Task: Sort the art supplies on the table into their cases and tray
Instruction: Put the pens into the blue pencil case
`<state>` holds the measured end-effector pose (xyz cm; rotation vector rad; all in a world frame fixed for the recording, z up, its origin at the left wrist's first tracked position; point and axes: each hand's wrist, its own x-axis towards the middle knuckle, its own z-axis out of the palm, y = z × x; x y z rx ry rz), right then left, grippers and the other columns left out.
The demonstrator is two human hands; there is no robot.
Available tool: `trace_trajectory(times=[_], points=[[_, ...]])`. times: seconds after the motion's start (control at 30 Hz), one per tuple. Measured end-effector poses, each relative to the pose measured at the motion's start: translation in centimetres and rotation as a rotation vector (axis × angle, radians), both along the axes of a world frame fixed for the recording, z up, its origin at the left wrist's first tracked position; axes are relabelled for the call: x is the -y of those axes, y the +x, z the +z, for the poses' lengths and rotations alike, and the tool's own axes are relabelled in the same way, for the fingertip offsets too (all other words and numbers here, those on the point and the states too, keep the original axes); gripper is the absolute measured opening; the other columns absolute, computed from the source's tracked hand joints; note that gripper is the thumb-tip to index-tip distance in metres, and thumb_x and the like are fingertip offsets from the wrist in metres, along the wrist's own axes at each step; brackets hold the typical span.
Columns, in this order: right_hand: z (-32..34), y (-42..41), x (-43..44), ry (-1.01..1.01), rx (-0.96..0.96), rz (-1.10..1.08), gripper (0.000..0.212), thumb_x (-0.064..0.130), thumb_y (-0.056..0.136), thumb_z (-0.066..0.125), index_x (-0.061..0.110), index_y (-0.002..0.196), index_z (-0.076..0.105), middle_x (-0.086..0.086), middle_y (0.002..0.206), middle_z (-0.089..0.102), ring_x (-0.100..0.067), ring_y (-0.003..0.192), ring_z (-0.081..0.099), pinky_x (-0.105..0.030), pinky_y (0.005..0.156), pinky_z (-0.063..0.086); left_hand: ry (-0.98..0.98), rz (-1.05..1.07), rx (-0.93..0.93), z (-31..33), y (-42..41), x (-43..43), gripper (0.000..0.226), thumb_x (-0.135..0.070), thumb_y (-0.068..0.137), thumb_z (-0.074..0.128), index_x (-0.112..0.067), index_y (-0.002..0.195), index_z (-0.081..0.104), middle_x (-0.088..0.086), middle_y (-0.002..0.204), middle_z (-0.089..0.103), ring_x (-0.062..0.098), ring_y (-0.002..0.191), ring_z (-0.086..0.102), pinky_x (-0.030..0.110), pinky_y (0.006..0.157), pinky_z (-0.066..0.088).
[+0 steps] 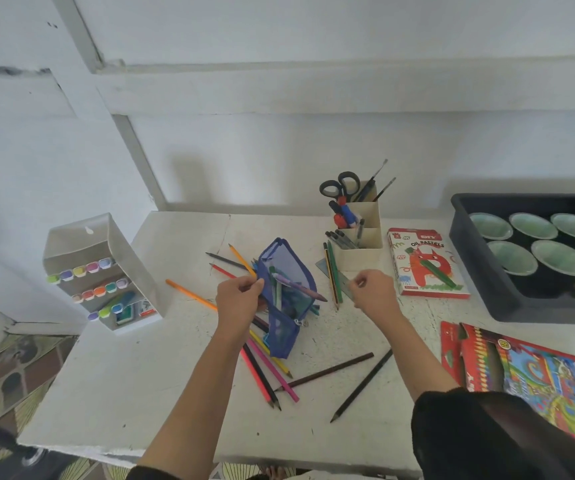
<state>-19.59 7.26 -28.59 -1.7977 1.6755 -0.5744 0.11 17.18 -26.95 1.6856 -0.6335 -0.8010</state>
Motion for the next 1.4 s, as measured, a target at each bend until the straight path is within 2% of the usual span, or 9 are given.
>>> trace_trajectory(times=[0.13, 0.3, 0.53, 0.77, 0.87, 0.97, 1.03, 1.23, 1.4], points=[[-3.2, -1.6, 0.4, 0.029, -0.282, 0.03, 0.035, 0.027, 0.089, 0.062, 0.002, 0.113, 0.057, -0.015, 0.117, 0.05, -0.029, 0.107, 0.048, -0.036, 0.081, 0.045, 0.01, 0.07, -0.054, 0.1, 0.2, 0.0, 0.021, -0.004, 0.092, 0.057, -0.001, 0.075, 0.068, 0.008, 0.064, 0.065, 0.011, 0.05, 0.061, 0.02, 0.049, 0.05], [-4.1, -1.1, -0.2, -0.011, -0.391, 0.03, 0.036, 0.03, 0.09, 0.061, 0.005, 0.115, 0.055, -0.011, 0.123, 0.043, -0.027, 0.119, 0.036, -0.036, 0.086, 0.045, 0.067, 0.177, 0.009, -0.4, 0.7, -0.1, 0.02, -0.003, 0.089, 0.055, 0.001, 0.071, 0.062, 0.012, 0.061, 0.054, 0.022, 0.054, 0.049, 0.024, 0.047, 0.047], [-3.8, -1.1, 0.1, 0.05, -0.336, -0.003, 0.035, 0.027, 0.083, 0.069, 0.005, 0.109, 0.058, -0.011, 0.121, 0.046, -0.028, 0.117, 0.039, -0.04, 0.083, 0.047, 0.145, 0.278, 0.011, -1.3, 1.7, -0.7, 0.027, -0.005, 0.085, 0.054, -0.01, 0.059, 0.058, 0.009, 0.064, 0.055, 0.027, 0.068, 0.053, 0.048, 0.068, 0.055], [-3.0, -2.1, -0.6, 0.159, -0.287, 0.016, 0.034, 0.023, 0.074, 0.073, 0.01, 0.095, 0.051, -0.008, 0.098, 0.056, -0.021, 0.084, 0.055, -0.03, 0.059, 0.044, 0.15, 0.285, 0.006, -1.5, 1.2, -0.7, 0.028, -0.006, 0.089, 0.053, -0.011, 0.062, 0.057, 0.008, 0.066, 0.054, 0.024, 0.065, 0.052, 0.035, 0.066, 0.044], [-2.2, -2.9, -0.5, 0.158, -0.273, 0.026, 0.033, 0.015, 0.075, 0.072, 0.01, 0.097, 0.049, -0.006, 0.092, 0.055, -0.022, 0.08, 0.055, -0.031, 0.06, 0.044, 0.145, 0.274, 0.023, -1.7, 1.2, -0.5, 0.022, -0.005, 0.085, 0.054, -0.01, 0.065, 0.059, 0.008, 0.067, 0.056, 0.025, 0.067, 0.053, 0.035, 0.064, 0.045], [-1.5, -3.4, -0.3, 0.098, -0.26, 0.007, 0.029, 0.01, 0.077, 0.071, 0.013, 0.098, 0.051, -0.004, 0.09, 0.056, -0.02, 0.079, 0.057, -0.032, 0.063, 0.047, 0.146, 0.26, 0.044, -1.6, 1.0, -0.4, 0.012, -0.009, 0.085, 0.056, -0.007, 0.088, 0.067, 0.007, 0.076, 0.063, 0.024, 0.072, 0.059, 0.041, 0.069, 0.055], [-1.1, -3.7, -0.1, 0.035, -0.246, -0.01, 0.025, 0.009, 0.08, 0.068, 0.015, 0.099, 0.053, -0.005, 0.089, 0.061, -0.019, 0.076, 0.058, -0.032, 0.063, 0.051, 0.149, 0.243, 0.1, -1.7, 0.7, -0.3, 0.018, -0.011, 0.085, 0.058, -0.003, 0.099, 0.067, 0.01, 0.085, 0.066, 0.022, 0.074, 0.06, 0.034, 0.065, 0.053], [0.3, -3.8, -0.8, -0.272, -0.009, -0.061, 0.02, 0.005, 0.087, 0.06, 0.016, 0.105, 0.062, -0.001, 0.093, 0.065, -0.014, 0.077, 0.057, -0.026, 0.06, 0.046, 0.127, 0.18, 0.178, -1.7, 0.1, 0.0, 0.024, -0.016, 0.085, 0.061, -0.004, 0.105, 0.067, 0.009, 0.091, 0.069, 0.024, 0.084, 0.065, 0.04, 0.079, 0.056], [1.9, -2.6, -1.9, -0.472, 0.298, -0.033, 0.016, 0.004, 0.089, 0.06, 0.008, 0.104, 0.065, -0.004, 0.096, 0.063, -0.016, 0.073, 0.06, -0.011, 0.058, 0.045, 0.084, 0.155, 0.209, -1.5, -0.4, 0.3, 0.018, -0.012, 0.088, 0.06, -0.005, 0.103, 0.067, 0.005, 0.083, 0.065, 0.016, 0.074, 0.062, 0.024, 0.065, 0.05]])
